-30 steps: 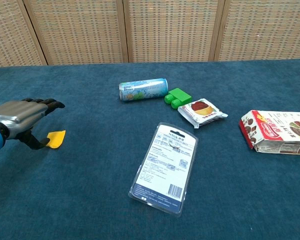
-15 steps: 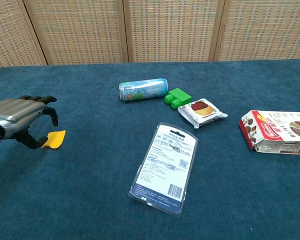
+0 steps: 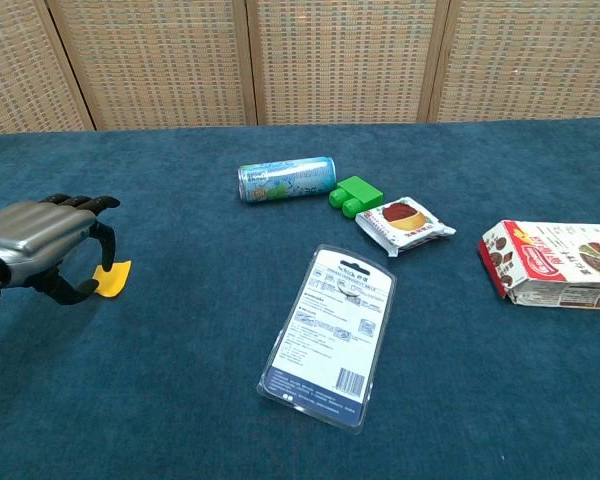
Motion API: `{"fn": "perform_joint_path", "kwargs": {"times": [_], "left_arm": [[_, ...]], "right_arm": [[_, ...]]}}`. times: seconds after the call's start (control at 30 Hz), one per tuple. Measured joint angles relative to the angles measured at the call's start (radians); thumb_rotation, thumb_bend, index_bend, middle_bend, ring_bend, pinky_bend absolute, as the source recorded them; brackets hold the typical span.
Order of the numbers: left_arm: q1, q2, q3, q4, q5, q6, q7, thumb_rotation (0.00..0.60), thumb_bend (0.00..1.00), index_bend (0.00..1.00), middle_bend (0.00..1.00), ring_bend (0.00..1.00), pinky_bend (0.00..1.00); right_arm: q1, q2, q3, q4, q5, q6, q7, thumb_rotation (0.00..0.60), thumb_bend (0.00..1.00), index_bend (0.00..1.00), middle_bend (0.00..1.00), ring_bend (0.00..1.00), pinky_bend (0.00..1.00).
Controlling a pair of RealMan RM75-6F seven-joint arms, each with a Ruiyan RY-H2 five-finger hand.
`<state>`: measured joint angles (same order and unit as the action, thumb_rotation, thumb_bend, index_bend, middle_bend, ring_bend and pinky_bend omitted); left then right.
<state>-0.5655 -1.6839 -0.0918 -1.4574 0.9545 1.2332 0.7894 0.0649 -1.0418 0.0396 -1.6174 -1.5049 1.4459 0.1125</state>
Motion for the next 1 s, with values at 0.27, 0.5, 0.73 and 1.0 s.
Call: {"fn": "perform_joint_path", "kwargs": {"times": [0.27,0.5,0.73,1.0], "left_arm": [[0.008,-0.001,0.007,0.0,0.006,0.005,0.013,0.6,0.43,0.46,0.0,0.0,0.0],[0.007,0.002,0.003,-0.006,-0.008,-0.002,0.032,0.6,0.42,0.52,0.0,0.0,0.0],[0.006,-0.001,-0.004,-0.001,-0.005,-0.001,0.033,0.6,0.4,0.53,0.0,0.0,0.0],[0.003,0.007,-0.013,-0.011,-0.014,0.001,0.05,0.6,0.3,0.53,0.0,0.0,0.0]], "right_arm": [[-0.003,0.002,-0.001,-0.001,-0.008,0.008,0.004,0.6,0.05,0.0,0.0,0.0,0.0],[-0.003,0.0,0.0,0.001,-0.007,0.008,0.002,0.6,0.05,0.0,0.0,0.0,0.0],[-0.003,0.001,0.0,0.0,-0.006,0.008,0.003,0.6,0.05,0.0,0.0,0.0,0.0],[-0.003,0.001,0.0,0.002,-0.007,0.009,0.006,0.6,0.05,0.0,0.0,0.0,0.0]]}}
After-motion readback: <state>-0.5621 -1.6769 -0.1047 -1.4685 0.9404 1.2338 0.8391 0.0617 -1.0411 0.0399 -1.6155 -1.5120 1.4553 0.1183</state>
